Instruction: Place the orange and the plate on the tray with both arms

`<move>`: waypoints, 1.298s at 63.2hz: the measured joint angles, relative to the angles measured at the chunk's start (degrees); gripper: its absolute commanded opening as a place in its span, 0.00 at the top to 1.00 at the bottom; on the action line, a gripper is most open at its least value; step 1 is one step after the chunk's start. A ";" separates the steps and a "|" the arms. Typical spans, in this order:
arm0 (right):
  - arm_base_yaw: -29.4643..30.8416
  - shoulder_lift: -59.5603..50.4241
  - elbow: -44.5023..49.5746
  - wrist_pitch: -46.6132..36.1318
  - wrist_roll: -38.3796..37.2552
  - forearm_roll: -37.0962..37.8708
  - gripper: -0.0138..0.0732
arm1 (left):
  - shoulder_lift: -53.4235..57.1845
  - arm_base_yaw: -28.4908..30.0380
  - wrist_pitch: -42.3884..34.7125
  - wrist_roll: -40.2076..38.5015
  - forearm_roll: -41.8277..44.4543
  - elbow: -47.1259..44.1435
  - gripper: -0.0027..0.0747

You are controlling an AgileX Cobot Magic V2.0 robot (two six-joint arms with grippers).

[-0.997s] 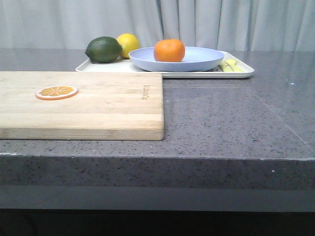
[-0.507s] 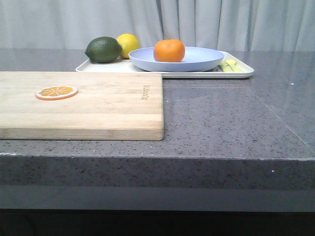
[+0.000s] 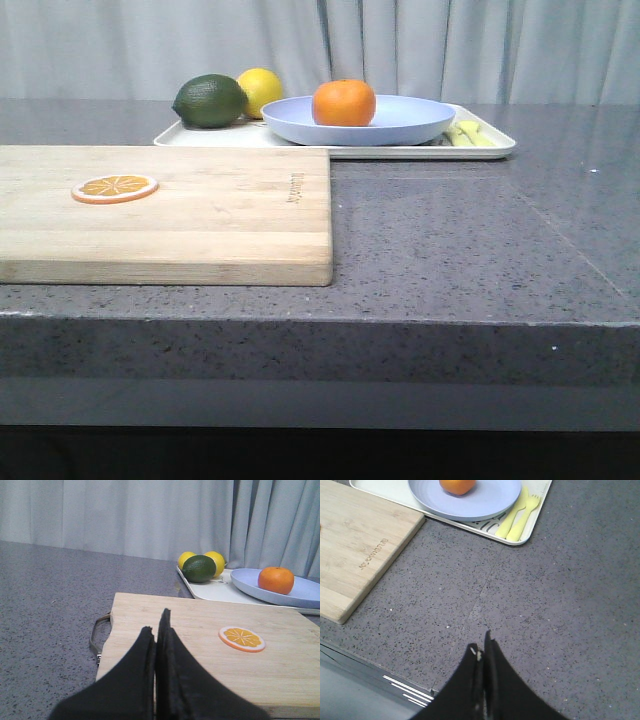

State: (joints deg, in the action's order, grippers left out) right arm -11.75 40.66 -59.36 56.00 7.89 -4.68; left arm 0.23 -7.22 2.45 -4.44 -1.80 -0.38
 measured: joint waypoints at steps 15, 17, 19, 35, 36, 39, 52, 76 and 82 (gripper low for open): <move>0.00 0.00 0.00 0.00 0.00 0.00 0.92 | 0.00 0.00 0.00 0.00 0.23 0.00 0.99; 0.00 0.00 0.00 0.00 0.00 0.00 0.92 | 0.00 0.00 0.00 0.00 0.23 0.00 0.99; 0.00 0.00 0.00 0.00 0.00 0.00 0.92 | 0.00 0.00 0.00 0.00 0.23 0.00 0.99; 0.00 0.00 0.00 0.00 0.00 0.00 0.92 | 0.00 0.00 0.00 0.00 0.23 0.00 0.99; 0.00 0.00 0.00 0.00 0.00 0.00 0.92 | 0.00 0.00 0.00 0.00 0.23 0.00 0.99; 0.00 0.00 0.00 0.00 0.00 0.00 0.92 | 0.00 0.00 0.00 0.00 0.23 0.00 0.99; 0.00 0.00 0.00 0.00 0.00 0.00 0.92 | 0.00 0.00 0.00 0.00 0.23 0.00 0.99; 3.67 -7.03 15.27 -13.23 -0.09 3.00 0.92 | 0.00 0.00 0.00 0.00 0.23 0.00 0.99; 4.81 -13.18 25.62 -25.57 -0.09 3.38 0.92 | 0.00 0.00 0.00 0.00 0.23 0.00 0.99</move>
State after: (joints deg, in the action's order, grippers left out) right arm -6.94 27.48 -33.74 30.43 7.81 -1.31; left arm 0.23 -7.22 2.45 -4.44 -1.57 -0.38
